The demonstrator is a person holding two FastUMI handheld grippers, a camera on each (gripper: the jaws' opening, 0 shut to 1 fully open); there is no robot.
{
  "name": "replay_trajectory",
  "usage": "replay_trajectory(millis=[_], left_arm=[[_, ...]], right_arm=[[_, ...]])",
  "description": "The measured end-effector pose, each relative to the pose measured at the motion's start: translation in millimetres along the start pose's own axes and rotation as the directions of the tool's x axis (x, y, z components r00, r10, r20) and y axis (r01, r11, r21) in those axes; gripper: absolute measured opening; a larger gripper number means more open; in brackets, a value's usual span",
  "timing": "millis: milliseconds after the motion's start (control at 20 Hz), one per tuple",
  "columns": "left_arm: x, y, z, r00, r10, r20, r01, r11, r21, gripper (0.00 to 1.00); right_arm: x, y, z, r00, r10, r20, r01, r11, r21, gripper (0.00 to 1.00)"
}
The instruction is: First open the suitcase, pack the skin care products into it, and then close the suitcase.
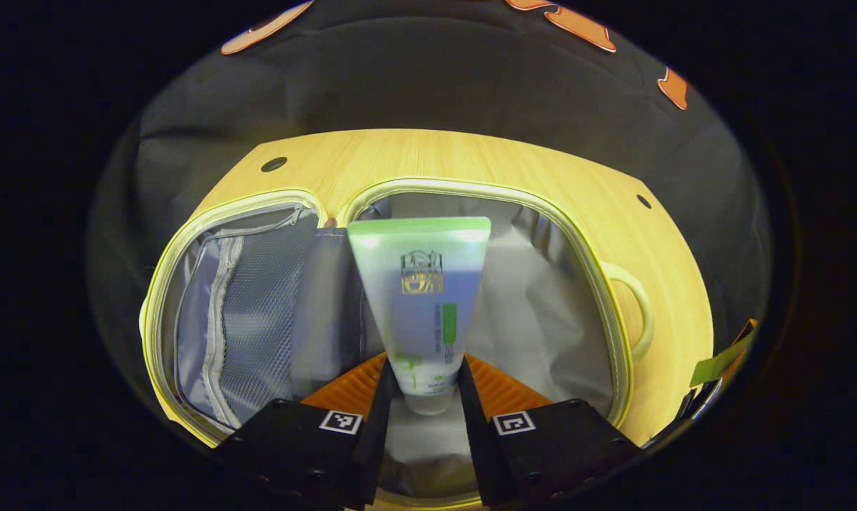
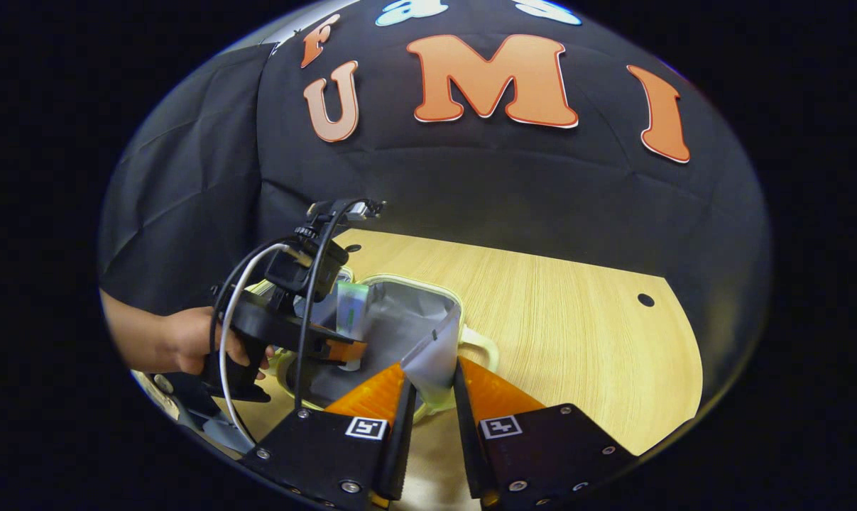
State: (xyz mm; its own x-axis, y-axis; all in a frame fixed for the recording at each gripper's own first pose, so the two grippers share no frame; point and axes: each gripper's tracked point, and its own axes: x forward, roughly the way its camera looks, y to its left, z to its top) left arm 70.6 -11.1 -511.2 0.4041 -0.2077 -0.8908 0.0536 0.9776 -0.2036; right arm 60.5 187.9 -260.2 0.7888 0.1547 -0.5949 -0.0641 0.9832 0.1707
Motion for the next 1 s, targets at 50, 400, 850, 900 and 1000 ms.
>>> replay_trajectory(millis=[50, 400, 850, 900, 1000], left_arm=[[3, -1, 0, 1.0, 0.01, -0.012, -0.01, 1.0, -0.002, 0.52], [5, 2, -6, 0.999, 0.046, -0.025, -0.047, 0.997, -0.053, 0.56], [-75, 41, 49, 0.931, 0.073, 0.359, -0.055, 0.997, -0.061, 0.7], [-85, 50, 53, 0.914, 0.086, 0.396, -0.067, 0.996, -0.062, 0.78], [-105, 66, 58, 0.889, 0.12, 0.442, -0.103, 0.993, -0.062, 0.87]], right_arm=[[0, -1, 0, 1.0, 0.005, -0.001, -0.005, 1.0, 0.0, 0.34], [12, -5, -1, 0.998, 0.059, -0.018, -0.059, 0.998, 0.012, 0.34], [34, 25, -7, 0.988, 0.145, -0.058, -0.145, 0.989, 0.003, 0.34], [37, 28, -7, 0.986, 0.156, -0.065, -0.156, 0.988, 0.002, 0.34], [44, 37, -9, 0.982, 0.172, -0.079, -0.173, 0.985, -0.002, 0.34]])
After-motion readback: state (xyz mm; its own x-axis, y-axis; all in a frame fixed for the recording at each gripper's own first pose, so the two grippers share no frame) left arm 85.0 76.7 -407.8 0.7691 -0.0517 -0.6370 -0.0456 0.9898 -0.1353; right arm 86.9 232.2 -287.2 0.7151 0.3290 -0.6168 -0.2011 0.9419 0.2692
